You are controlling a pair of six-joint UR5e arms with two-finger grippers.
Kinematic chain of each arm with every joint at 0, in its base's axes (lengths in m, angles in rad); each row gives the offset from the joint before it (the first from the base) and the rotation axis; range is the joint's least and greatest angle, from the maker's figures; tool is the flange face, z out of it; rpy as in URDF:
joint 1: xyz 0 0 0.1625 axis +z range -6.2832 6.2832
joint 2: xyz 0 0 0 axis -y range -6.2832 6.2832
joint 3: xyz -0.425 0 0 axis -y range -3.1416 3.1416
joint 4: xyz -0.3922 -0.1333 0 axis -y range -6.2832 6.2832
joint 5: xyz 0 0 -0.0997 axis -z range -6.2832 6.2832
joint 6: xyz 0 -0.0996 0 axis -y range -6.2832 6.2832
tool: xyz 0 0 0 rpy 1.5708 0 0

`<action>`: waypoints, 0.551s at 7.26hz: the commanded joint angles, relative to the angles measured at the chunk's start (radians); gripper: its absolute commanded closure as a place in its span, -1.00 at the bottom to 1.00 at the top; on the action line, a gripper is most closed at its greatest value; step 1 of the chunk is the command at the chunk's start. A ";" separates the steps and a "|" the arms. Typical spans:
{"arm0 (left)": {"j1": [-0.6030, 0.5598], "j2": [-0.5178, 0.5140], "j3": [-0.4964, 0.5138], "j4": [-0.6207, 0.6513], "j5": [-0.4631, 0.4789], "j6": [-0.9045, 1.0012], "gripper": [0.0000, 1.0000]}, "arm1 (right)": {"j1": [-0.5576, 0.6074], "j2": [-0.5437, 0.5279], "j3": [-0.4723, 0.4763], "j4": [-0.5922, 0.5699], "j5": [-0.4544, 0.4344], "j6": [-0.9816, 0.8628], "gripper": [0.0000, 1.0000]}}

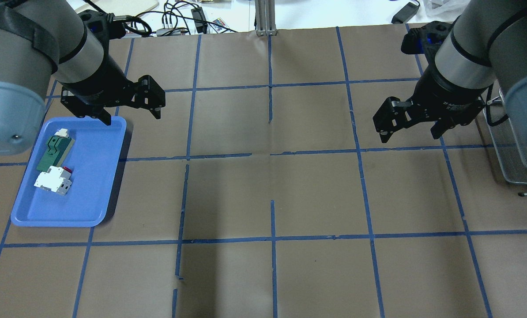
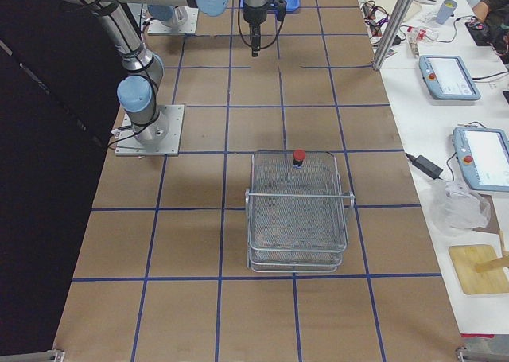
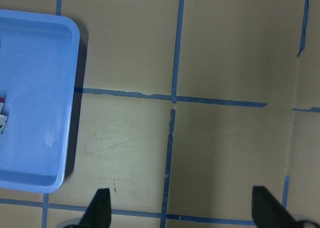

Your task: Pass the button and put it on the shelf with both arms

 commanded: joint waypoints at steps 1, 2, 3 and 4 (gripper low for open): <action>0.000 0.000 0.000 0.000 -0.002 0.000 -1.00 | 0.010 0.017 -0.040 0.011 0.000 0.000 -1.00; 0.000 0.000 -0.002 0.000 -0.002 0.000 -1.00 | 0.029 0.019 -0.042 0.010 -0.001 0.003 -1.00; 0.000 0.000 -0.002 0.000 -0.002 0.000 -1.00 | 0.034 0.020 -0.042 0.013 -0.004 0.023 -1.00; 0.000 0.000 -0.002 0.000 -0.002 0.000 -1.00 | 0.034 0.022 -0.044 0.011 -0.004 0.023 -1.00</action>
